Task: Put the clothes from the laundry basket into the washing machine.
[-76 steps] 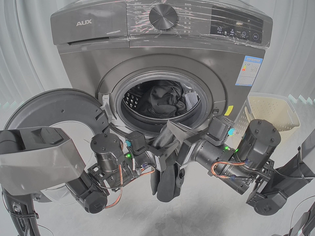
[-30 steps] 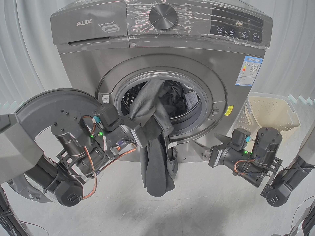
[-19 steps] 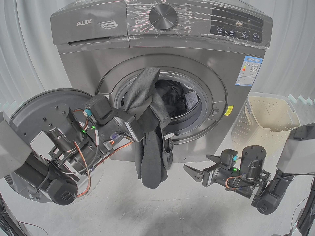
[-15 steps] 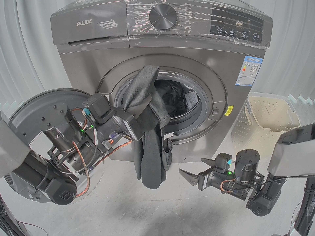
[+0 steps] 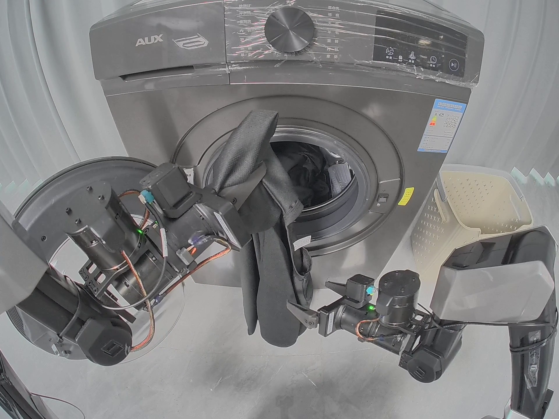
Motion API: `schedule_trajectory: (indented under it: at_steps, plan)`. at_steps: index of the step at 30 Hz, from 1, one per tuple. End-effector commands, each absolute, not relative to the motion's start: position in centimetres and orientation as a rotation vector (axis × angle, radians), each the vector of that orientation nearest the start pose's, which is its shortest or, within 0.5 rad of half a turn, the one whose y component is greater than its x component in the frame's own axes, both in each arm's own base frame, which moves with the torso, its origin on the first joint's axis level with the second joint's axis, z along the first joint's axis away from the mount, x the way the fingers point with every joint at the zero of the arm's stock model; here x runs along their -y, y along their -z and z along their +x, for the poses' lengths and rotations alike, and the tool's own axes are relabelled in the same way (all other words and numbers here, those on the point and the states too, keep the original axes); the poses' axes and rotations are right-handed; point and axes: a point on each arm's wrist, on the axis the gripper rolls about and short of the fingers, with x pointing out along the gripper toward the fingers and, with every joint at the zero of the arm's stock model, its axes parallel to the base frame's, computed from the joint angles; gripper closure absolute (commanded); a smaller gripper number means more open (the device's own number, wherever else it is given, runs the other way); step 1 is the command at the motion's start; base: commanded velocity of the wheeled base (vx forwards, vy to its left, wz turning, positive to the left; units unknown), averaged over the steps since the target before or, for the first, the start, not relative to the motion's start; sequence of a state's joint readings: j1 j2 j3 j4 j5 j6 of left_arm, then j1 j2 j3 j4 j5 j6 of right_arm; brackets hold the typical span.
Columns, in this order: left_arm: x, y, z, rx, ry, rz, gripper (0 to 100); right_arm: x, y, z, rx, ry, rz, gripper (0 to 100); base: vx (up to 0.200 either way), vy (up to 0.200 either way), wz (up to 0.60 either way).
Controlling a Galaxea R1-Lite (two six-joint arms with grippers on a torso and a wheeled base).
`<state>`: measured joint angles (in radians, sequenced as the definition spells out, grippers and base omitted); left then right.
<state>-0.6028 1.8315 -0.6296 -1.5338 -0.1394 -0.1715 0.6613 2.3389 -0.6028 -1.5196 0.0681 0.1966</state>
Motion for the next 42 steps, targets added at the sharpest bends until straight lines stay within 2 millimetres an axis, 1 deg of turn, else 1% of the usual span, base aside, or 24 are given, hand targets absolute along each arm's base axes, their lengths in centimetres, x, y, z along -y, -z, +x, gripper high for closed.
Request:
schedule_trajectory:
  at_steps: [1,6,10,12,19,26,31,37,40,42]
  plan:
    - [17.4,-19.0,24.7,0.274,0.763,-0.242,100,-22.8,0.5,29.3,-0.278,-0.695,0.123,0,0.000,0.000,0.00]
    - [17.2,-19.0,24.5,0.271,0.763,-0.241,100,-23.0,0.2,30.0,-0.264,-0.687,0.128,0,0.000,0.000,0.00]
    - [17.1,-18.9,24.3,0.266,0.764,-0.240,100,-23.1,0.0,30.2,-0.253,-0.687,0.132,0,0.000,0.000,0.00]
    - [17.2,-18.9,24.3,0.266,0.766,-0.240,100,-22.2,-0.6,30.9,-0.232,-0.660,0.139,0,0.000,0.000,0.00]
    - [17.2,-18.9,24.3,0.264,0.769,-0.240,100,-21.2,-0.7,31.6,-0.230,-0.630,0.142,0,0.000,0.000,0.00]
    - [17.3,-18.8,24.3,0.261,0.769,-0.240,100,-22.0,-0.4,31.5,-0.225,-0.644,0.142,0,0.000,0.000,0.00]
    - [17.3,-18.6,24.3,0.257,0.767,-0.239,100,-22.6,-0.4,31.0,-0.228,-0.664,0.139,0,0.000,0.000,0.00]
    - [17.3,-18.6,24.4,0.254,0.767,-0.240,100,-22.8,-0.2,30.8,-0.234,-0.668,0.137,0,0.000,0.000,0.00]
    - [17.3,-18.5,24.3,0.252,0.768,-0.237,100,-23.1,0.7,30.6,-0.251,-0.666,0.128,0,0.000,0.000,0.00]
    - [17.3,-18.5,24.3,0.250,0.768,-0.239,100,-23.1,1.0,30.6,-0.253,-0.660,0.125,0,0.000,0.000,0.00]
